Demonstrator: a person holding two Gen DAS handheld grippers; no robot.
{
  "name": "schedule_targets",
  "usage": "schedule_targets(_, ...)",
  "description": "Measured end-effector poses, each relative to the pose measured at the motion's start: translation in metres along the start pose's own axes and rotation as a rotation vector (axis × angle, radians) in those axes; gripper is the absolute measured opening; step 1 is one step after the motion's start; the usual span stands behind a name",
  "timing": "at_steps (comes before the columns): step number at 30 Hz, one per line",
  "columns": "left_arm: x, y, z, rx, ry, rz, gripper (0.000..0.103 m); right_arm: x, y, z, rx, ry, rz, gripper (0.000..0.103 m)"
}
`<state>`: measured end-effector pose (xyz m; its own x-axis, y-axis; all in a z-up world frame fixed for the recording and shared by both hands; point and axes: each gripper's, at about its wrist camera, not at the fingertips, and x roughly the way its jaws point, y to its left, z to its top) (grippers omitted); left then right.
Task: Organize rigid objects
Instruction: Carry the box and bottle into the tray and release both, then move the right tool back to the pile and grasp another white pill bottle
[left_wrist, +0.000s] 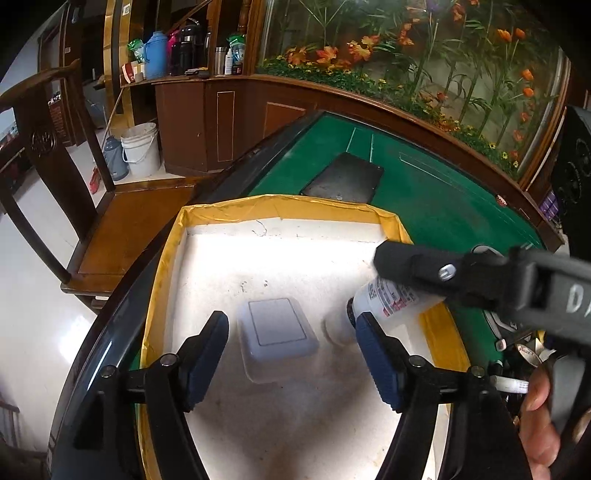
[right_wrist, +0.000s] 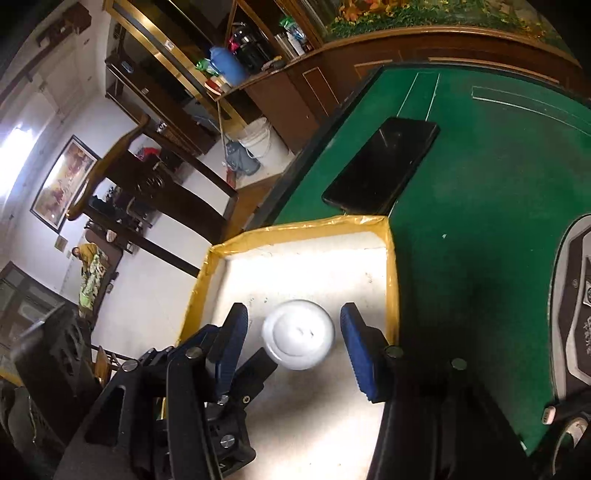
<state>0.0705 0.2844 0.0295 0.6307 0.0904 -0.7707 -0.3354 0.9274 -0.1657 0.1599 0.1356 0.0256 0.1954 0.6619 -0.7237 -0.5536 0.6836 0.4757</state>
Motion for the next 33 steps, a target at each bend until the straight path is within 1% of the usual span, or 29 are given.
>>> schedule_targets(2, -0.002, -0.001, -0.001, 0.001, -0.003, -0.003, 0.076, -0.007, -0.004, 0.0, 0.013, -0.012, 0.013, 0.051)
schedule_targets(6, -0.006, -0.003, -0.003, -0.001, -0.005, -0.001, 0.076, -0.008, -0.008, -0.005, 0.021, 0.003, 0.02, 0.051)
schedule_targets(7, -0.008, -0.003, -0.003, -0.001, -0.007, 0.003, 0.076, -0.006, -0.008, -0.008, 0.017, 0.017, 0.017, 0.046)
schedule_targets(9, -0.01, -0.002, -0.004, -0.002, -0.008, 0.006, 0.076, -0.005, -0.008, -0.013, 0.018, 0.038, 0.008, 0.04)
schedule_targets(13, -0.018, -0.001, -0.007, 0.0, -0.016, 0.012, 0.076, -0.005, -0.012, -0.023, 0.042, 0.069, 0.033, 0.038)
schedule_targets(15, -0.02, -0.003, -0.01, 0.015, -0.015, 0.011, 0.077, -0.004, -0.013, -0.03, 0.052, 0.089, 0.044, 0.037)
schedule_targets(18, -0.023, -0.004, -0.015, 0.016, -0.015, 0.004, 0.079, -0.008, -0.013, -0.037, 0.057, 0.097, 0.064, 0.036)
schedule_targets(20, -0.025, -0.004, -0.017, 0.021, -0.006, 0.007, 0.079, -0.01, -0.015, -0.039, 0.066, 0.107, 0.086, 0.036)
schedule_targets(21, -0.027, -0.005, -0.019, 0.024, -0.007, 0.01, 0.079, -0.012, -0.017, -0.04, 0.086, 0.117, 0.112, 0.036)
schedule_targets(24, -0.037, -0.009, -0.023, 0.038, -0.018, 0.001, 0.08, -0.022, -0.02, -0.041, 0.104, 0.108, 0.158, 0.036)
schedule_targets(26, -0.043, -0.011, -0.028, 0.046, -0.03, -0.01, 0.086, -0.033, -0.023, -0.044, 0.11, 0.088, 0.186, 0.036)
schedule_targets(28, -0.048, -0.014, -0.032, 0.056, -0.036, -0.014, 0.089, -0.042, -0.025, -0.047, 0.111, 0.076, 0.211, 0.036)
schedule_targets(33, -0.065, -0.022, -0.049, 0.094, -0.05, -0.023, 0.089, -0.076, -0.035, -0.062, 0.101, 0.039, 0.26, 0.037)
